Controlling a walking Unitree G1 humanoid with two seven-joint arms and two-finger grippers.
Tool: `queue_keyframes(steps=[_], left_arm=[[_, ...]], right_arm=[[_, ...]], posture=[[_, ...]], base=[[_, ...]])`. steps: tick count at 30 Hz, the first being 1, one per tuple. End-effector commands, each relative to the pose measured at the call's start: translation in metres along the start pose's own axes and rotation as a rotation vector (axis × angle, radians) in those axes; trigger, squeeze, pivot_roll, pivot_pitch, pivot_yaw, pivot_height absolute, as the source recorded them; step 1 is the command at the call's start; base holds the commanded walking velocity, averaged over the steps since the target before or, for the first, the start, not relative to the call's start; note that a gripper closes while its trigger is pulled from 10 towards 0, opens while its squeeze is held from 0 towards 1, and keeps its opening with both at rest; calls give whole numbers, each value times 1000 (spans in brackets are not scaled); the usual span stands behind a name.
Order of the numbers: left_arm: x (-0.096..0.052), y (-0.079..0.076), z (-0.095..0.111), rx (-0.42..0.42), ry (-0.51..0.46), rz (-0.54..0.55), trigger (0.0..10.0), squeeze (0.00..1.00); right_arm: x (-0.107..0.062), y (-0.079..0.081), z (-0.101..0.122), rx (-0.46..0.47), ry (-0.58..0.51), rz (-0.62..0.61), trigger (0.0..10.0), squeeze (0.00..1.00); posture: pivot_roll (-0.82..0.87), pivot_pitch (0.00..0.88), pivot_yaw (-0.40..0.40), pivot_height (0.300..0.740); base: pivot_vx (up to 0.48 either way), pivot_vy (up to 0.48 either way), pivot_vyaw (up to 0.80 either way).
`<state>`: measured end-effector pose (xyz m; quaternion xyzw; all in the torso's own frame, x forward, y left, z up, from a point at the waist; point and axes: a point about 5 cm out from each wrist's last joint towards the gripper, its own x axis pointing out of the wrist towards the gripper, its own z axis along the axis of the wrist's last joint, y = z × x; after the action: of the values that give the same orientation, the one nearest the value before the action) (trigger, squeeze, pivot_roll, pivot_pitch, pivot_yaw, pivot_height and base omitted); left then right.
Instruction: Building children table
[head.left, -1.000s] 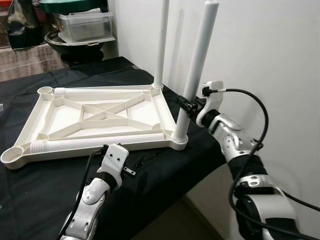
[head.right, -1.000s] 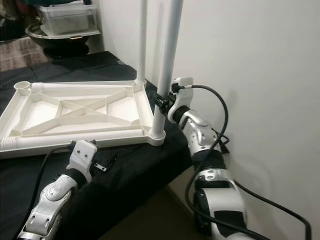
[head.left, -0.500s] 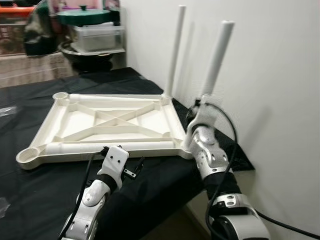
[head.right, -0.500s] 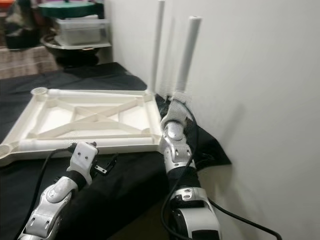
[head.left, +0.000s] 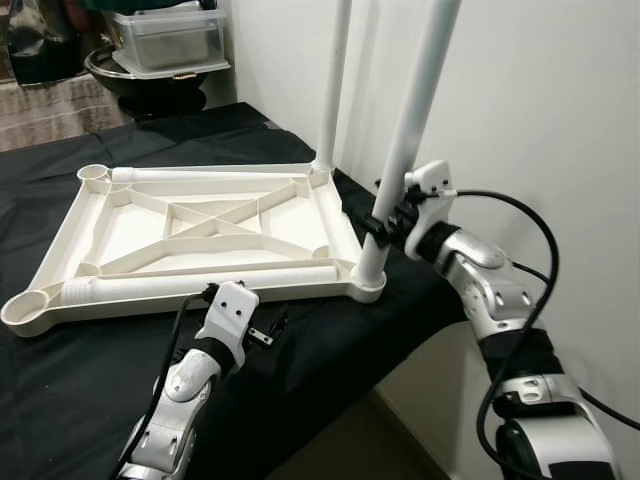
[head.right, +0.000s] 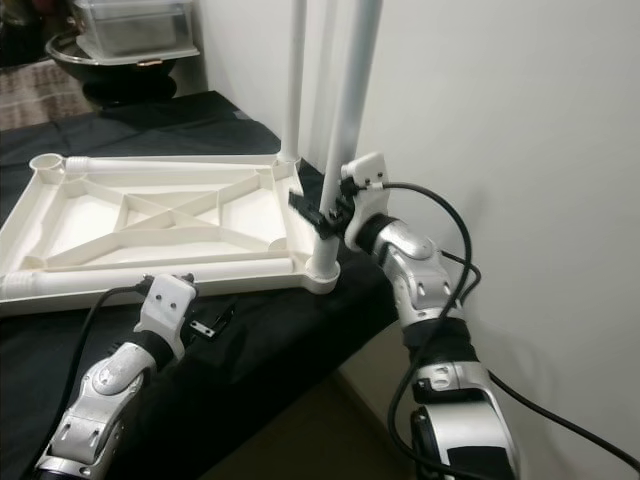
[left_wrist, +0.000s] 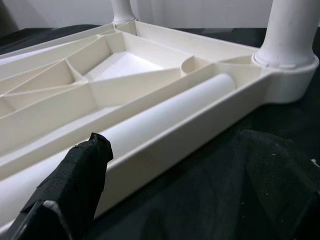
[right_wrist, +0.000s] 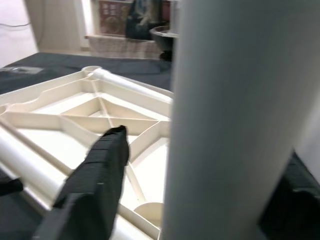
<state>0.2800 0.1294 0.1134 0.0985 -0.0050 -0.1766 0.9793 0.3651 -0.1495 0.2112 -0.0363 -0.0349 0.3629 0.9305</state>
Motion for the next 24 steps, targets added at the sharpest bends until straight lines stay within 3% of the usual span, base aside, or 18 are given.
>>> queue_keyframes(steps=[1,4,5,7,10,11,12,13,15,18,21,22,23,24], left_arm=[[0,-1,-2,3,10,-9,10000,0],[0,-1,-2,3,9,-9,10000,0],[-2,-2,-2,4,10,-9,10000,0],[-3,-2,-3,5,11,-9,10000,0],[-4,-1,-4,5,13,-10,10000,0],[-4,-1,-4,6,15,-9,10000,0],[-4,-1,-4,6,15,-9,10000,0],[-3,0,-4,4,13,-7,10000,0],[0,-1,-2,1,10,-7,10000,0],[1,-4,0,-2,3,-12,10000,0],[0,-3,-1,-2,6,-11,10000,0],[-1,-3,-2,-1,9,-11,10000,0],[-1,-2,-3,-1,12,-10,10000,0],[-1,-2,-3,-1,12,-10,10000,0]], right_arm=[[6,14,-13,16,38,82,0,0],[7,20,-19,19,55,106,0,0],[10,32,-26,52,66,148,0,0],[11,37,-28,77,63,162,0,0],[16,39,-31,102,80,113,0,0],[25,32,-41,142,135,-111,0,0],[25,32,-41,142,135,-111,0,0],[25,24,-59,192,210,-428,0,0],[15,28,-91,254,352,-794,0,0],[7,44,-107,257,403,-876,0,0],[10,50,-105,262,396,-846,0,0],[14,57,-106,277,409,-785,1137,0],[20,60,-100,282,377,-697,10000,0],[20,60,-100,282,377,-697,10000,0]], posture=[[78,0,-63,740],[92,0,-66,740],[95,0,-67,740],[95,0,-67,740],[93,0,-68,740],[92,0,-69,740],[92,0,-69,740],[87,0,-67,740],[88,0,-68,740],[93,0,-74,740],[88,0,-72,740],[84,0,-70,740],[83,0,-70,740],[83,0,-70,740]], base=[[0,0,0],[0,0,0],[0,0,0],[0,0,0],[0,0,0],[0,0,0],[0,0,0],[0,0,0],[0,0,0],[0,0,0],[0,0,0],[0,0,0],[0,0,0],[0,0,0]])
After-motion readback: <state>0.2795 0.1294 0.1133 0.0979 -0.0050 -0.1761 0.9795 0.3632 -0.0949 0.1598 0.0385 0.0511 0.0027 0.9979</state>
